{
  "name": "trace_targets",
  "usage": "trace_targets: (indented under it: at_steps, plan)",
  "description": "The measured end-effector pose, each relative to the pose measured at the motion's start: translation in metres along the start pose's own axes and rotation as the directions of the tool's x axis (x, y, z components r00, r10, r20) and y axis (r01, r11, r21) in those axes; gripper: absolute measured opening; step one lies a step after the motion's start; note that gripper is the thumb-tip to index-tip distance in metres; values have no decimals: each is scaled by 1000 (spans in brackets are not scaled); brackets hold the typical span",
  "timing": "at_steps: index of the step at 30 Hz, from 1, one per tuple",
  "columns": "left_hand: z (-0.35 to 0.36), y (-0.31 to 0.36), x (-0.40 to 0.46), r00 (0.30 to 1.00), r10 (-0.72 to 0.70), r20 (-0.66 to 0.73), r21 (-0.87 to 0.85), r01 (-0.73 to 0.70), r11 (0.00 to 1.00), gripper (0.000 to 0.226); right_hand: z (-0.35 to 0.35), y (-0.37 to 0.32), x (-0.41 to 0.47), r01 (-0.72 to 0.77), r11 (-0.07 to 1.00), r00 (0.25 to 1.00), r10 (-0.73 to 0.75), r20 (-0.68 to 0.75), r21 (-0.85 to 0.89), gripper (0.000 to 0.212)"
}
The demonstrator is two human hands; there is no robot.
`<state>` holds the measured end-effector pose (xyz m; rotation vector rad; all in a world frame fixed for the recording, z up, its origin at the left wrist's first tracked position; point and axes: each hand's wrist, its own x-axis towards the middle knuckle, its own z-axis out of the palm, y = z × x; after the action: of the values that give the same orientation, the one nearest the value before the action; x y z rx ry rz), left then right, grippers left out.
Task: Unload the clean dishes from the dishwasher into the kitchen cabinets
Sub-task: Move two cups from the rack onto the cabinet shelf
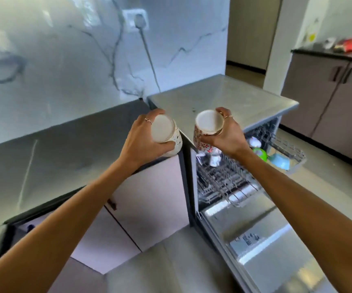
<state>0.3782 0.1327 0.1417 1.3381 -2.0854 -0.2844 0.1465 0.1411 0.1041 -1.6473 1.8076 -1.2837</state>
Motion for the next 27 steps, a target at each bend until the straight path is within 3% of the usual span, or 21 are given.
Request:
trace_targets:
  at_steps: [6, 12, 18, 27]
  plan:
    - [-79, -21, -10, 952, -58, -299, -74, 37, 997, 96, 38, -94, 24, 209, 970, 974, -218, 59, 122, 87]
    - [-144, -45, -8, 795, -218, -566, -289, 57, 956, 94, 75, -175, 50, 344, 898, 922, -378, 80, 275, 83]
    - [-205, -60, 28, 686, -233, -690, -310, 12, 951, 99, 98, -246, 86, 432, 815, 879, -477, 24, 386, 88]
    - [-311, -62, 146, 580, -182, -794, -306, -121, 944, 66, 98, -367, 204, 557, 612, 816, -531, -230, 562, 75]
